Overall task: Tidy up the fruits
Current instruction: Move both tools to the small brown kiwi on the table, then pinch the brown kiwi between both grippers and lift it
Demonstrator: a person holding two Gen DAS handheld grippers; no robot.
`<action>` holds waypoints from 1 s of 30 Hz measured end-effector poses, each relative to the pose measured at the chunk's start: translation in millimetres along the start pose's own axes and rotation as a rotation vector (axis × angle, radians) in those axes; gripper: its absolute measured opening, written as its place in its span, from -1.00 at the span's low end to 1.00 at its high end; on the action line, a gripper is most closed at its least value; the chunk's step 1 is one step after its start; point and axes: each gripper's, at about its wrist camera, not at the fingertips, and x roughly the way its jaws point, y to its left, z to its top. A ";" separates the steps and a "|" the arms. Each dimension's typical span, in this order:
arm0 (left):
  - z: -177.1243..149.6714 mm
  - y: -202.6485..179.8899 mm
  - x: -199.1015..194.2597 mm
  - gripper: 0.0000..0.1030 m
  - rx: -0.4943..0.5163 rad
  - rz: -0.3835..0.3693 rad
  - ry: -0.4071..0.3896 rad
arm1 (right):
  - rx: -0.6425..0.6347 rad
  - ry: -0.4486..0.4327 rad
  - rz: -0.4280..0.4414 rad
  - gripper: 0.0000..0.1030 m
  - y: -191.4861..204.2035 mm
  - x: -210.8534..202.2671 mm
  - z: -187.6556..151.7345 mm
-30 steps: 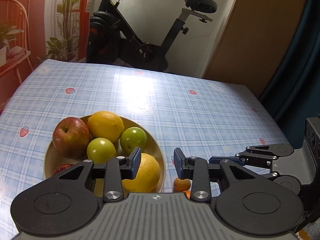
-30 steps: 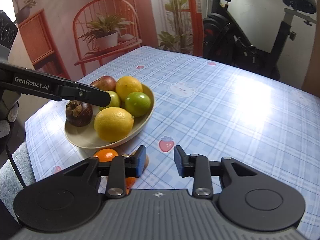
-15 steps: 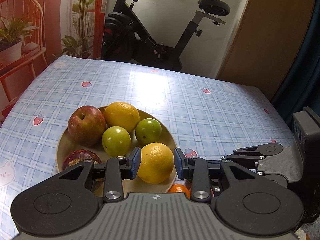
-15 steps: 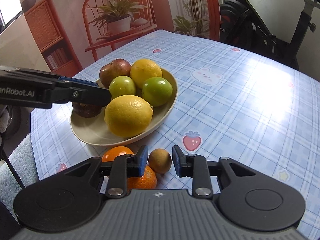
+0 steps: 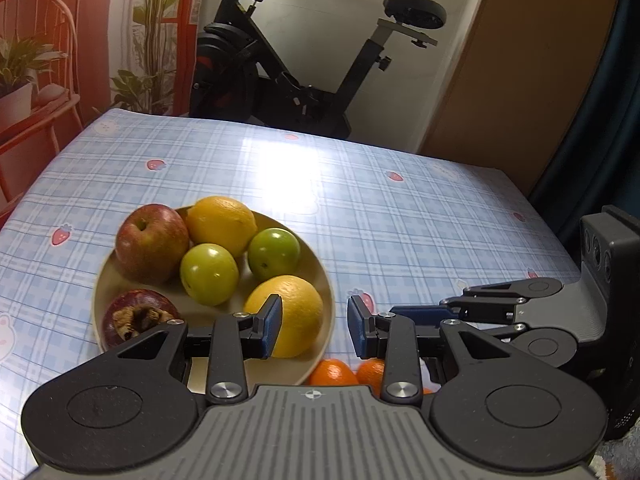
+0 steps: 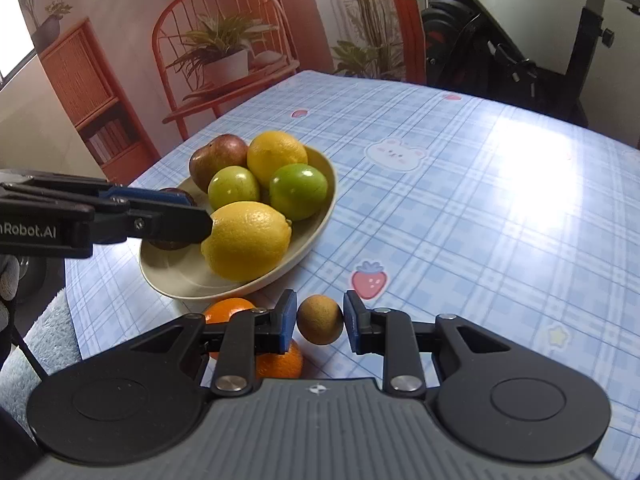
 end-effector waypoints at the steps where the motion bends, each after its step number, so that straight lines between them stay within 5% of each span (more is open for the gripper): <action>1: -1.6 -3.4 0.2 -0.29 0.004 -0.009 0.004 | 0.003 -0.008 -0.007 -0.46 -1.8 -4.7 -1.5; 16: -38.1 -55.9 -0.5 -0.29 0.080 -0.107 0.090 | 0.030 -0.072 -0.077 -0.46 -18.1 -71.5 -56.3; 30: -73.4 -78.9 10.7 -0.29 0.088 -0.190 0.236 | -0.010 -0.062 -0.098 -0.46 -16.3 -87.8 -96.5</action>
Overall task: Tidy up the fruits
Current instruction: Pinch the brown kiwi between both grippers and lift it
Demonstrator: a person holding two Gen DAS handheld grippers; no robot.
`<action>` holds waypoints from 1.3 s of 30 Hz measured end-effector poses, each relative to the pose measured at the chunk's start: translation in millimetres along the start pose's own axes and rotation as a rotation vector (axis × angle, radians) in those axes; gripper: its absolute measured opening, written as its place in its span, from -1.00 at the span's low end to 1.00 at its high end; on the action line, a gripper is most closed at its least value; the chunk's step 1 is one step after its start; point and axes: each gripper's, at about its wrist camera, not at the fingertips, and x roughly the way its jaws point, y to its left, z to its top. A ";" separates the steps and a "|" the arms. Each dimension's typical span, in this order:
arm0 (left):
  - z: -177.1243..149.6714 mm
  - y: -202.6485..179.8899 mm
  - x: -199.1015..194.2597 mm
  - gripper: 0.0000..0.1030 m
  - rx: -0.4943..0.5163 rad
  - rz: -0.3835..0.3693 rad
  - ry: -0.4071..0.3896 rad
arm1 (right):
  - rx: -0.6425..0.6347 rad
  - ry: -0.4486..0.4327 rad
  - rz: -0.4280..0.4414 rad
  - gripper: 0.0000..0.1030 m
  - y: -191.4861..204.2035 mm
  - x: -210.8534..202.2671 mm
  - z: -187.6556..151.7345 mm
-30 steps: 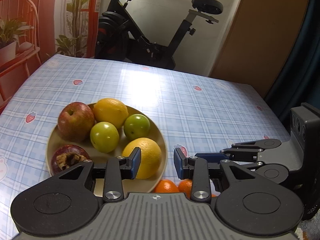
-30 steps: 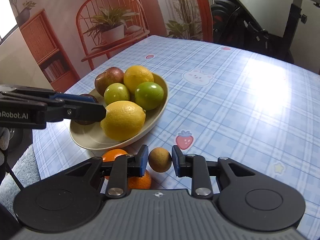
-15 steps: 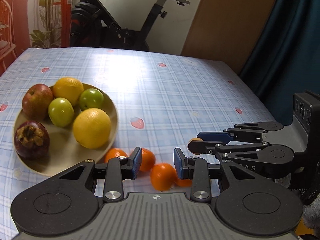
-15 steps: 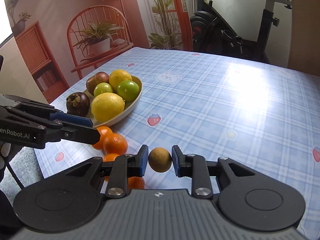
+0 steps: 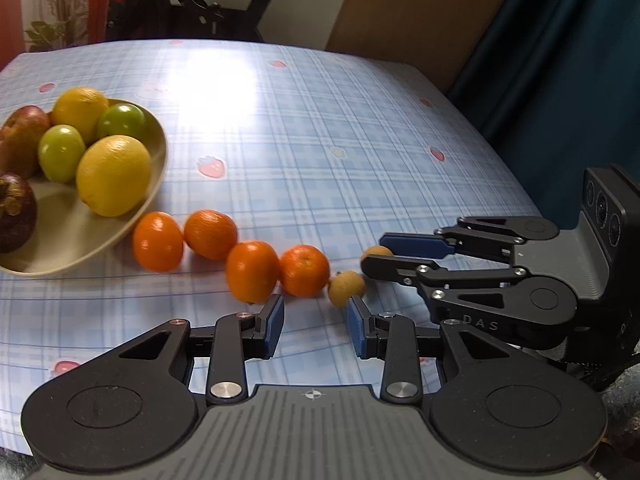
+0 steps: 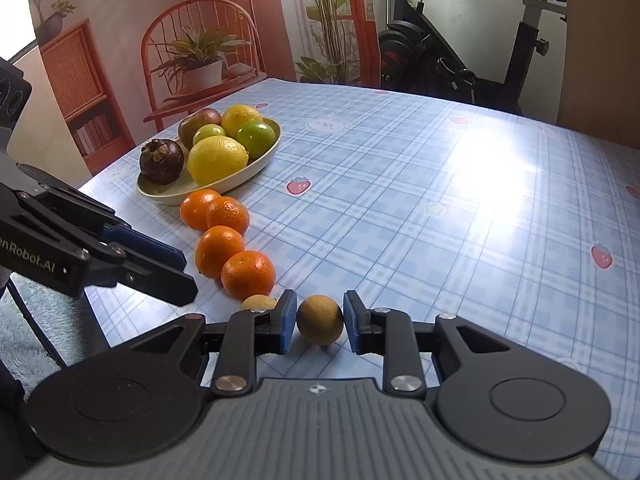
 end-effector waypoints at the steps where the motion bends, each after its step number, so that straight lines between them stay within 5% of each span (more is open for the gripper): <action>1: -1.1 -0.7 3.3 -0.29 0.000 -0.010 0.015 | 0.001 0.000 0.007 -0.46 0.6 0.5 0.1; 16: 2.5 -4.5 31.5 -0.29 0.017 -0.042 0.085 | 0.036 0.008 0.080 -0.46 -1.8 -1.5 -2.8; 35: 15.3 -18.7 55.4 -0.29 0.072 -0.049 0.095 | 0.087 -0.001 0.040 -0.46 -23.4 -10.7 -4.6; 39: 14.8 -16.1 57.1 -0.44 0.071 -0.056 0.093 | 0.095 -0.004 0.040 -0.46 -23.2 -10.5 -4.9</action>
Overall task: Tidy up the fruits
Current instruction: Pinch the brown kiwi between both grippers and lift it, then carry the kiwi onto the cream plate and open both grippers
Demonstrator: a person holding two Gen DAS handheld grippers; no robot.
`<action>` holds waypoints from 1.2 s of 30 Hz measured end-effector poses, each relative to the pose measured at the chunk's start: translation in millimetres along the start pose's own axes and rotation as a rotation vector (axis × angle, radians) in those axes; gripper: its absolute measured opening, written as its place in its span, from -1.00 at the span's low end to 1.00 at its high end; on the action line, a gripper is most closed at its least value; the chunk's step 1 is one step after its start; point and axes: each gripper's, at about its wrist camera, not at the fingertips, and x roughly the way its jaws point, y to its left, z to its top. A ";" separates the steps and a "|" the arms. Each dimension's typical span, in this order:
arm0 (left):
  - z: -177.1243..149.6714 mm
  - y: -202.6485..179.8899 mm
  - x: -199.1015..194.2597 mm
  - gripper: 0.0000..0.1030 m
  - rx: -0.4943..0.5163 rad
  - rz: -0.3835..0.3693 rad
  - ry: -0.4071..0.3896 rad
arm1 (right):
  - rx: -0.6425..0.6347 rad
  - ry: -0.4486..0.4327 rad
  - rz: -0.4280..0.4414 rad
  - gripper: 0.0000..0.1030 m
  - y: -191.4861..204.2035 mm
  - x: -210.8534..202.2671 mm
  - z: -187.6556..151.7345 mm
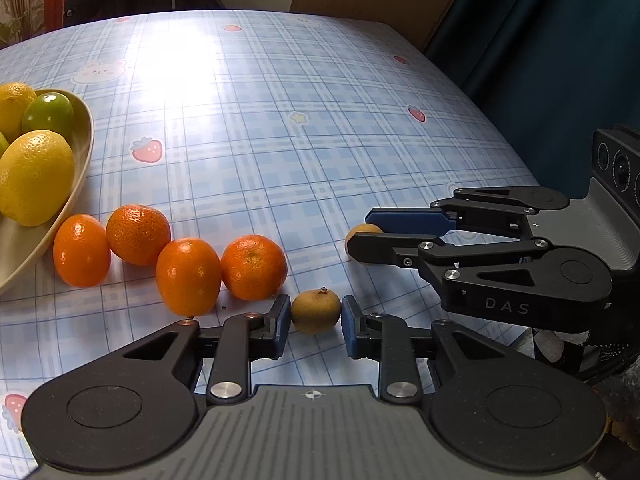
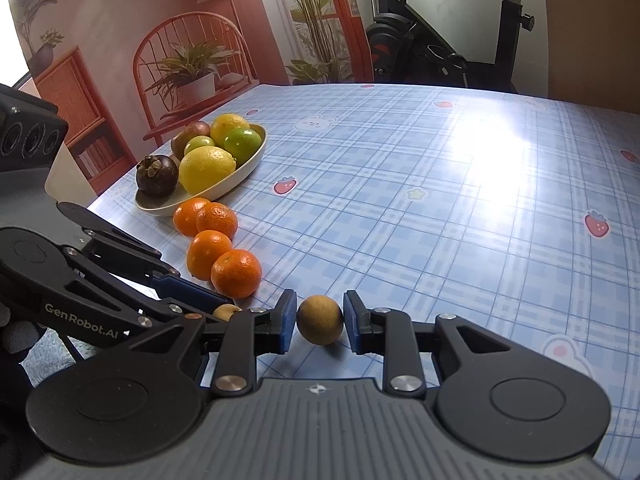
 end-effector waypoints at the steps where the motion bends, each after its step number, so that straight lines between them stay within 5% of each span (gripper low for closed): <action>1: -0.5 0.2 0.7 -0.44 0.001 -0.002 -0.001 | 0.002 -0.001 0.001 -0.46 -0.3 0.2 0.2; 21: 0.5 -16.6 -41.9 -0.44 0.106 0.069 -0.150 | 0.012 -0.048 -0.020 -0.46 -2.4 -8.4 11.0; 28: 11.4 2.7 -66.1 -0.44 0.064 0.103 -0.204 | -0.010 -0.080 0.000 -0.46 4.3 -1.1 32.9; 36: 31.0 66.3 -113.3 -0.44 -0.086 0.165 -0.279 | -0.059 -0.110 0.063 -0.46 30.7 24.8 71.4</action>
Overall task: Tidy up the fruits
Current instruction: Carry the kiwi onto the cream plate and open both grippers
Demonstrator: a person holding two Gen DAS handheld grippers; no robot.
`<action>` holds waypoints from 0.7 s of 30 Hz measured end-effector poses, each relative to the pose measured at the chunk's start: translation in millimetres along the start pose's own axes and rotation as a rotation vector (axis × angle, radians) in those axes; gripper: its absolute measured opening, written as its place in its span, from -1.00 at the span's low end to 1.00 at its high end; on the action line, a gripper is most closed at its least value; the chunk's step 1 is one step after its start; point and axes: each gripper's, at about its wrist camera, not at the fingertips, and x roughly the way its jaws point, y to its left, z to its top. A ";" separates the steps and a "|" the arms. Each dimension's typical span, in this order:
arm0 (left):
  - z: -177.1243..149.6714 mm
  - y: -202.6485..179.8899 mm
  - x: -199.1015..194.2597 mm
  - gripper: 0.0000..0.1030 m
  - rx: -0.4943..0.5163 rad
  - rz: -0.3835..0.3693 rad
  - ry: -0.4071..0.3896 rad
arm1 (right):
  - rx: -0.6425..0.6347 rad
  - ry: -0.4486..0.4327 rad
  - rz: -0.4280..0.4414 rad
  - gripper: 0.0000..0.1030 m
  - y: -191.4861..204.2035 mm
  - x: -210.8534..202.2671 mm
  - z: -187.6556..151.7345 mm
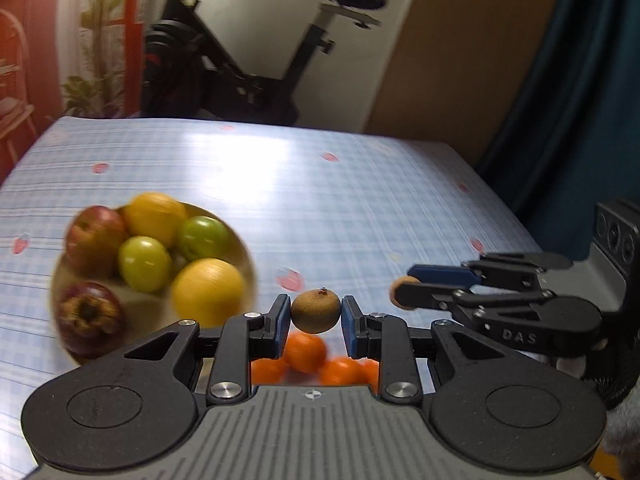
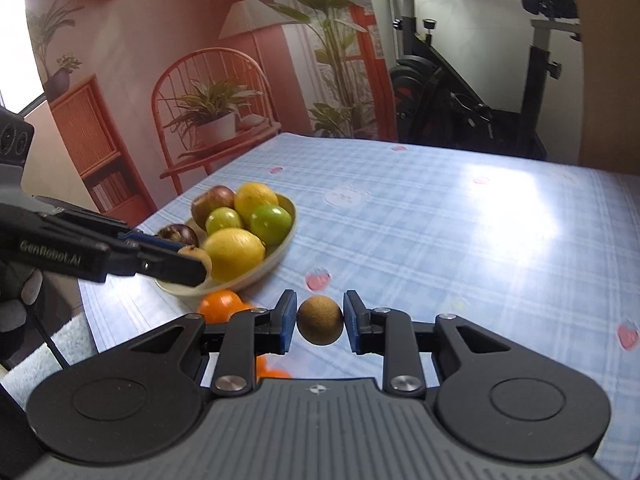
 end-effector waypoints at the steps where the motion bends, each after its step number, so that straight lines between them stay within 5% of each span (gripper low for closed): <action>1: 3.6 9.1 -2.8 -0.44 -0.011 0.014 -0.005 | -0.008 -0.001 0.010 -0.46 3.7 5.4 4.7; 10: 24.8 75.5 -16.1 -0.44 -0.109 0.101 -0.028 | -0.055 0.009 0.071 -0.46 38.5 63.1 44.2; 21: 24.9 109.9 -4.2 -0.44 -0.140 0.109 0.003 | -0.149 0.074 0.097 -0.46 69.2 130.6 73.6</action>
